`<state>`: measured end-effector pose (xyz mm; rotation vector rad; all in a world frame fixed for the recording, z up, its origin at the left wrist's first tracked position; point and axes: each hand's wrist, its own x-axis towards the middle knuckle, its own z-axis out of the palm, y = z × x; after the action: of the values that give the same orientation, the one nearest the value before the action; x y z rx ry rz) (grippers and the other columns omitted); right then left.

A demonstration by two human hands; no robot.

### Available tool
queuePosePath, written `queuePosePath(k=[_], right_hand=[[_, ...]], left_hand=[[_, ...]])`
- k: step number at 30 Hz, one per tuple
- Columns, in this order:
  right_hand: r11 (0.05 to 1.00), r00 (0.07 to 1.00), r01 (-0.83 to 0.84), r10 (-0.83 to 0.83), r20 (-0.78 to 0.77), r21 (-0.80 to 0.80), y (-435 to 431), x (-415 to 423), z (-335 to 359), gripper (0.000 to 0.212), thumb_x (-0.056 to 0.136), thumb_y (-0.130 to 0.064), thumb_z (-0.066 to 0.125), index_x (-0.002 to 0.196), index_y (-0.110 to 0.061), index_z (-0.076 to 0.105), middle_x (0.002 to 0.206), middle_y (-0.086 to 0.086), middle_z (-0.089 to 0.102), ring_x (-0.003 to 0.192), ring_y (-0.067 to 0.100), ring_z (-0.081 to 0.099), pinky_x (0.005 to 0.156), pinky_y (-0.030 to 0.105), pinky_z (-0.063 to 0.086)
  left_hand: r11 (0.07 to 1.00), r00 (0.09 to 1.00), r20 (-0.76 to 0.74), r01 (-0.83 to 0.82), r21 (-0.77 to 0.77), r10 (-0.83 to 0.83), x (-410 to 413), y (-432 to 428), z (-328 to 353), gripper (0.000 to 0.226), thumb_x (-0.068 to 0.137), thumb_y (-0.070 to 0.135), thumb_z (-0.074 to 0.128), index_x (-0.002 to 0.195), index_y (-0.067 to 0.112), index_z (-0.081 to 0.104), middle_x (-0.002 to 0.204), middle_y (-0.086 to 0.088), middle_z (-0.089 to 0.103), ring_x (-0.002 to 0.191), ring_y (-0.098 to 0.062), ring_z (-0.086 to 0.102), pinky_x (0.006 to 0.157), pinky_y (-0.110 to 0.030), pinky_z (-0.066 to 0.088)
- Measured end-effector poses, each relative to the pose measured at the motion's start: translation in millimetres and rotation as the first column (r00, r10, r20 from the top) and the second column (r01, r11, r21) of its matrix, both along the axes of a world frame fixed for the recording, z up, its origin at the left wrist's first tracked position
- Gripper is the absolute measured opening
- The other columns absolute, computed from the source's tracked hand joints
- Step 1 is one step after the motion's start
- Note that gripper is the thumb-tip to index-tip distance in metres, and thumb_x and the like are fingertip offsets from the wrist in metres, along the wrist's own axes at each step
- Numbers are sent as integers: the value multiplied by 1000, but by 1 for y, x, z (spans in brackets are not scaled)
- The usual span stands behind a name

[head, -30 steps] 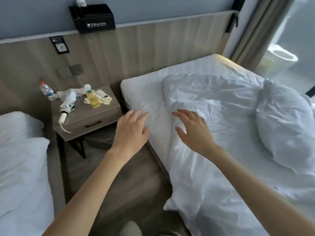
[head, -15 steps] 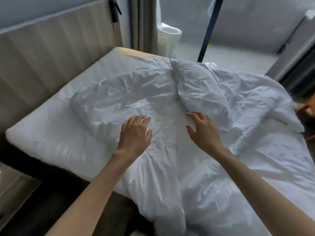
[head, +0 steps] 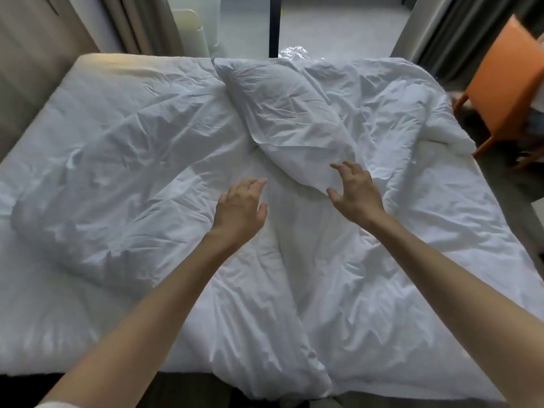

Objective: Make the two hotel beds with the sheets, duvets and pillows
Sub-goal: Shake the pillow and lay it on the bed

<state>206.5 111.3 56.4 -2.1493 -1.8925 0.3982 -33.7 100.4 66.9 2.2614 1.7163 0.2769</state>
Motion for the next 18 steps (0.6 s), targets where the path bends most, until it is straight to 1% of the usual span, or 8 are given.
queuePosePath(k=[3, 6, 10, 13, 15, 16, 17, 18], right_hand=[[998, 1000, 5, -6, -8, -65, 37, 12, -26, 62, 91, -30, 61, 147, -22, 35, 156, 6, 26, 138, 31, 29, 108, 50, 36], [992, 1000, 3, -6, -21, -130, 76, 26, -58, 69, 92, -33, 60, 151, -22, 27, 159, 6, 18, 143, 28, 21, 110, 46, 33], [976, 1000, -11, 6, -24, -219, 122, 39, -109, 79, 91, -43, 59, 154, -24, 16, 162, 4, 10, 146, 27, 16, 112, 45, 30], [971, 999, -27, 35, 32, -238, 146, 43, -150, 85, 87, -53, 60, 153, -25, 16, 160, 5, 15, 141, 29, 26, 109, 48, 34], [972, 998, -40, 52, 45, -232, 153, 43, -173, 84, 85, -53, 62, 151, -24, 19, 155, 4, 23, 133, 30, 35, 103, 47, 37], [977, 998, -41, 51, 43, -211, 155, 43, -182, 81, 85, -50, 63, 150, -23, 23, 151, 4, 29, 128, 31, 40, 99, 46, 39], [984, 999, -33, 40, 37, -175, 157, 43, -191, 75, 85, -45, 64, 147, -22, 29, 146, 5, 35, 123, 31, 44, 95, 45, 41], [992, 999, -25, 29, 32, -122, 158, 44, -199, 67, 85, -39, 65, 143, -20, 36, 139, 6, 42, 117, 32, 48, 89, 44, 43]], left_hand=[[999, 1000, -2, 31, -44, -31, 23, 38, -22, 55, 97, 29, 49, 149, 21, 32, 150, -1, 37, 134, -23, 38, 105, -37, 34], [997, 999, -8, 42, -71, -43, 47, 80, -47, 59, 97, 28, 49, 151, 22, 27, 155, -3, 28, 138, -23, 31, 107, -39, 33], [995, 997, -34, 70, -74, -73, 81, 132, -95, 69, 95, 29, 53, 154, 24, 17, 159, -2, 17, 140, -24, 27, 106, -41, 36], [990, 987, -108, 110, -90, -119, 105, 168, -141, 81, 94, 32, 56, 154, 29, 2, 162, -1, 0, 146, -26, 13, 108, -41, 36], [985, 977, -170, 103, -136, -126, 116, 189, -168, 88, 93, 36, 58, 152, 34, -8, 161, 3, -14, 148, -28, 3, 108, -43, 34], [984, 974, -191, 90, -155, -120, 120, 197, -179, 90, 92, 38, 58, 152, 37, -10, 160, 4, -18, 148, -30, 1, 109, -44, 33], [984, 972, -207, 80, -161, -113, 122, 205, -189, 91, 91, 39, 59, 151, 39, -9, 160, 4, -19, 147, -31, 2, 109, -45, 32], [986, 969, -222, 77, -145, -109, 124, 212, -196, 88, 90, 40, 59, 152, 39, -4, 161, 2, -13, 145, -33, 6, 108, -45, 31]])
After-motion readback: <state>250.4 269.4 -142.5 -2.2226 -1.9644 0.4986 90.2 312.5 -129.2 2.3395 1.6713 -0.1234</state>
